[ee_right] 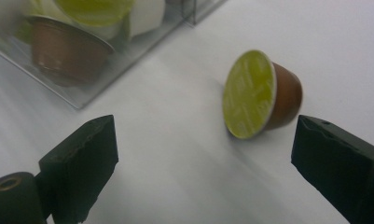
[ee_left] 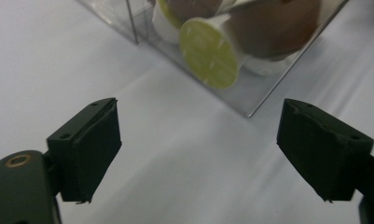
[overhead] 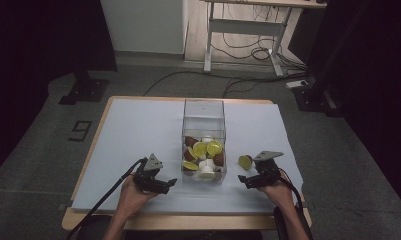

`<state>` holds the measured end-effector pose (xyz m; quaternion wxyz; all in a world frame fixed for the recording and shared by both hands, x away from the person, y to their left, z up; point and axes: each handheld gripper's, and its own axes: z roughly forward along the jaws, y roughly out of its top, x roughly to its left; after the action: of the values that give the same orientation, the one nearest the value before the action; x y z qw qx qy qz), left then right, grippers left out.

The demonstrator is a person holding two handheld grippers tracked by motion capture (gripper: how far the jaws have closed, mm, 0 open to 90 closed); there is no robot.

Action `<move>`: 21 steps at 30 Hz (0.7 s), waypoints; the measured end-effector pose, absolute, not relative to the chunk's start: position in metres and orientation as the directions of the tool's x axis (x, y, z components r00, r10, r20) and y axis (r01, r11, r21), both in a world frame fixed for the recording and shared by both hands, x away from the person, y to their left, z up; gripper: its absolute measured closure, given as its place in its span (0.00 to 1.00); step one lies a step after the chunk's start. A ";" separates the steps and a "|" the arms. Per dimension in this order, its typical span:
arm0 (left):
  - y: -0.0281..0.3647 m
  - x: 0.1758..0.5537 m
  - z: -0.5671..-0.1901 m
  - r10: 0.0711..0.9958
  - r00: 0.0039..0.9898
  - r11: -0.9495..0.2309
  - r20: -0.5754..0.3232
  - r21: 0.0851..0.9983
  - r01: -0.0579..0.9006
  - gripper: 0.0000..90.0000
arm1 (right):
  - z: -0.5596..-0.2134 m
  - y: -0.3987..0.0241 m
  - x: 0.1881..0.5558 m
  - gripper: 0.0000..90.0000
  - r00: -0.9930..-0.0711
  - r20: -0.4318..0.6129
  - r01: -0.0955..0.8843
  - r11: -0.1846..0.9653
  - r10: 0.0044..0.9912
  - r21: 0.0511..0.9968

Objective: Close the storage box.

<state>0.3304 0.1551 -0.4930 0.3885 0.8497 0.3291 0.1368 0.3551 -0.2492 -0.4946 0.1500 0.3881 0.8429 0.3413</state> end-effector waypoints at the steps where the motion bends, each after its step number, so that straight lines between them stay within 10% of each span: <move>1: 0.154 0.330 -0.492 0.662 0.750 -0.481 -0.024 0.753 0.449 0.16 | -0.494 -0.248 0.355 0.08 -0.657 0.015 0.548 0.464 0.753 0.695; 21: 0.136 0.327 -0.479 0.597 0.802 -0.513 0.016 0.777 0.366 0.27 | -0.481 -0.223 0.344 0.14 -0.727 0.079 0.504 0.452 0.682 0.736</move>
<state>0.3268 0.1363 -0.4786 0.4062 0.8580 0.2805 0.1420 0.3437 -0.2232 -0.4806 0.1149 0.3512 0.8444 0.3880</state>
